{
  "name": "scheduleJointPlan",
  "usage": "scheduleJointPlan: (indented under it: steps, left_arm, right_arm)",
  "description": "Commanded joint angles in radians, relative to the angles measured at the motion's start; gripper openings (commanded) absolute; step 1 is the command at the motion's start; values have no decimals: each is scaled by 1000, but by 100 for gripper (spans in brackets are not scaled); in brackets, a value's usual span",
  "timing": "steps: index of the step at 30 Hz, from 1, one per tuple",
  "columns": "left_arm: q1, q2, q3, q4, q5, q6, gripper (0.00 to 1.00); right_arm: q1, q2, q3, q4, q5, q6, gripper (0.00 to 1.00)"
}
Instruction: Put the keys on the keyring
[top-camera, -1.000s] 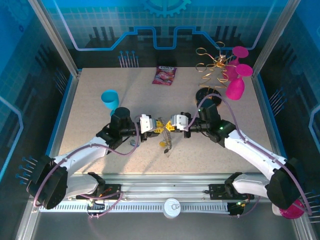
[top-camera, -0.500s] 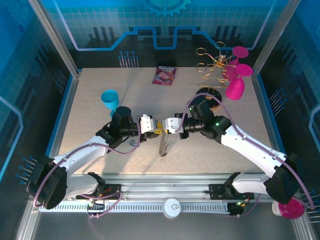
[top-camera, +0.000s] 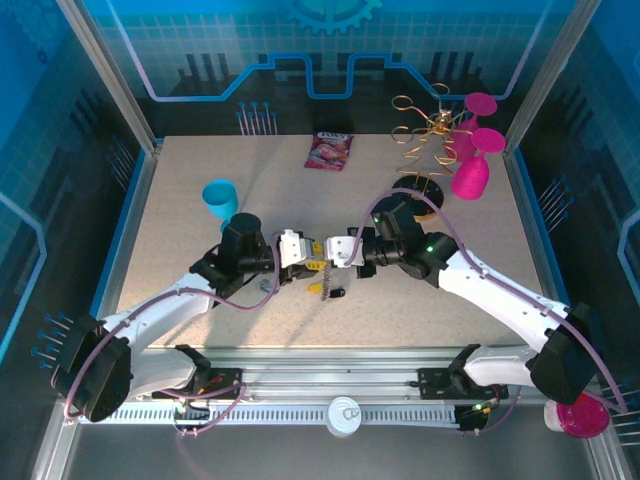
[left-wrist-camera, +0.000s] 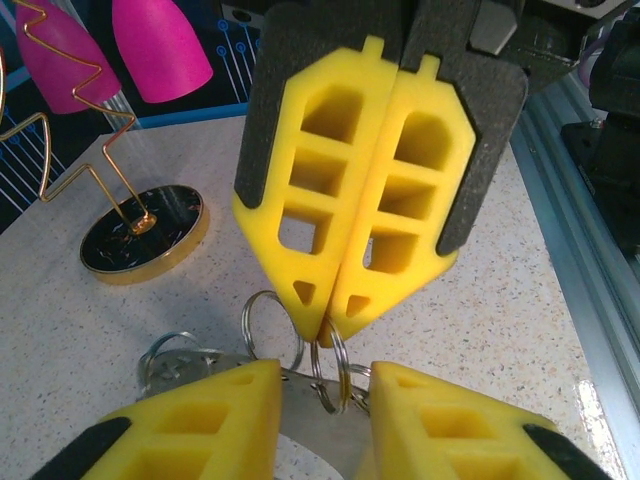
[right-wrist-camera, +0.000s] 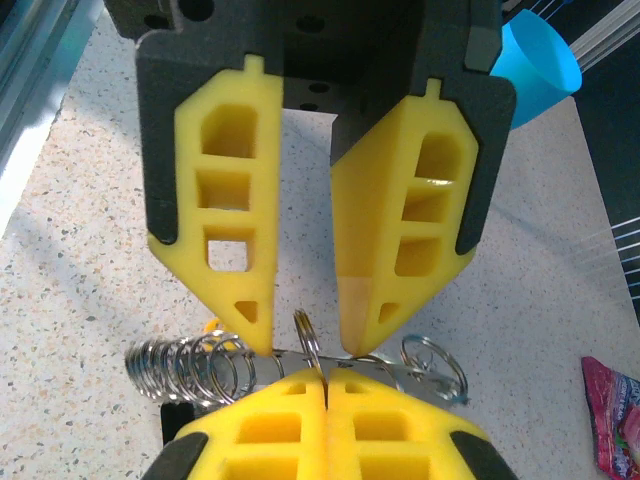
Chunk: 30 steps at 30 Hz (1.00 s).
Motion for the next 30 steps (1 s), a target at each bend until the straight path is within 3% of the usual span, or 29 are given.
scheduleJointPlan:
  steps: [1, 7, 9, 11, 12, 16, 23, 30]
  left_arm:
    - [-6, -16, 27, -5, 8, 14, 23]
    - [-6, -13, 39, -29, 4, 35, 0]
    - [-5, -19, 37, -30, 2, 43, 0]
    - [-6, -28, 25, -17, 10, 55, 0]
    - [-9, -34, 11, 4, 14, 63, 0]
    - [-25, -45, -31, 87, 11, 103, 0]
    - [-58, -40, -40, 123, -45, 195, 0]
    - [-85, -39, -67, 195, -141, 261, 0]
  right_arm:
    - [24, 3, 26, 21, -10, 17, 0]
    - [31, -10, 12, 42, -40, 33, 0]
    - [11, -37, -17, 90, -62, 77, 0]
    - [-44, -80, -80, 197, -120, 167, 18]
    - [-89, -109, -137, 281, -165, 225, 22]
    - [-189, -153, -335, 602, -307, 359, 26]
    - [-171, -98, -362, 654, -365, 331, 26]
    - [-133, -72, -340, 551, -321, 217, 24]
